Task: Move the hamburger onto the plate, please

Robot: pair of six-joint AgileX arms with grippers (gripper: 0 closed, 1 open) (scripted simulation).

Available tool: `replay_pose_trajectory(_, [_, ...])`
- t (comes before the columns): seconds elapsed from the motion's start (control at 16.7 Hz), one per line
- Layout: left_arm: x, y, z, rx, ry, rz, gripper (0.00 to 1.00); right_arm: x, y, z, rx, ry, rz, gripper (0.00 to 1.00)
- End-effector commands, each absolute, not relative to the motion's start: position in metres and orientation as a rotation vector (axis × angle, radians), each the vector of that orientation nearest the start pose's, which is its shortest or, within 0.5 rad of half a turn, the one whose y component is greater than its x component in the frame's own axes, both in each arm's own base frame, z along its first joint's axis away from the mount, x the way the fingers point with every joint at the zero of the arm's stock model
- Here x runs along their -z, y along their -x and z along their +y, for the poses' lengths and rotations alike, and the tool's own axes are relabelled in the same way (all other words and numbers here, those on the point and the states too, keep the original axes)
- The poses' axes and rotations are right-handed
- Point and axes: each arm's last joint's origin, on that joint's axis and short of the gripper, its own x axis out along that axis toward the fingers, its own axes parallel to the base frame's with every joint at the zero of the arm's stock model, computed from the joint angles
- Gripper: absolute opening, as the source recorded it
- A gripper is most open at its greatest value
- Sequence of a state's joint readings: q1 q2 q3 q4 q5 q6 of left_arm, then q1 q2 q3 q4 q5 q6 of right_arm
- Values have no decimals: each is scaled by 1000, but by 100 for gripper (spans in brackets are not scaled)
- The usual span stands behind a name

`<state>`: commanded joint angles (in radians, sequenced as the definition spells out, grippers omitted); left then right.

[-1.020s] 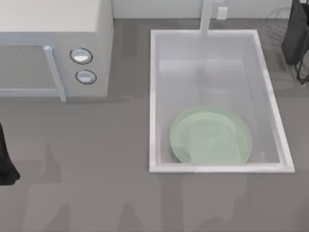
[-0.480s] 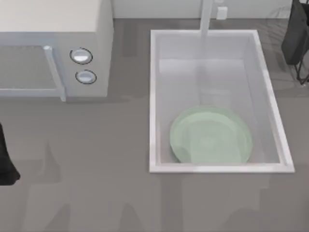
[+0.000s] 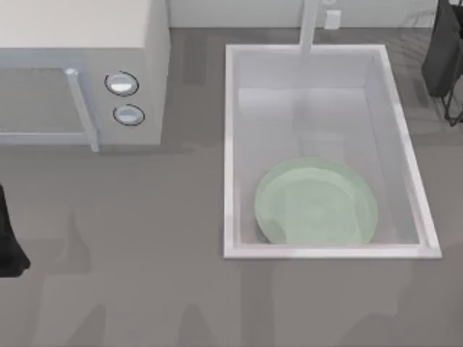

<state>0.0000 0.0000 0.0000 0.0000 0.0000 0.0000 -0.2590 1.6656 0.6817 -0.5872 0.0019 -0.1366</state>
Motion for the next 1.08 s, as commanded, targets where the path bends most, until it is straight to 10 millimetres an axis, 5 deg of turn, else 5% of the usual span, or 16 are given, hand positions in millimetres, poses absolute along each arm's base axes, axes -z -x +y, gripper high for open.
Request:
replay_pose_trajectory(0.78, [-160, -106, -1, 0, 0, 0, 100, -93, -228, -60, 96, -94, 1569, 2])
replay_pose_trajectory(1.08, [-160, -106, -1, 0, 0, 0, 100, -93, -228, -60, 96, -94, 1569, 0])
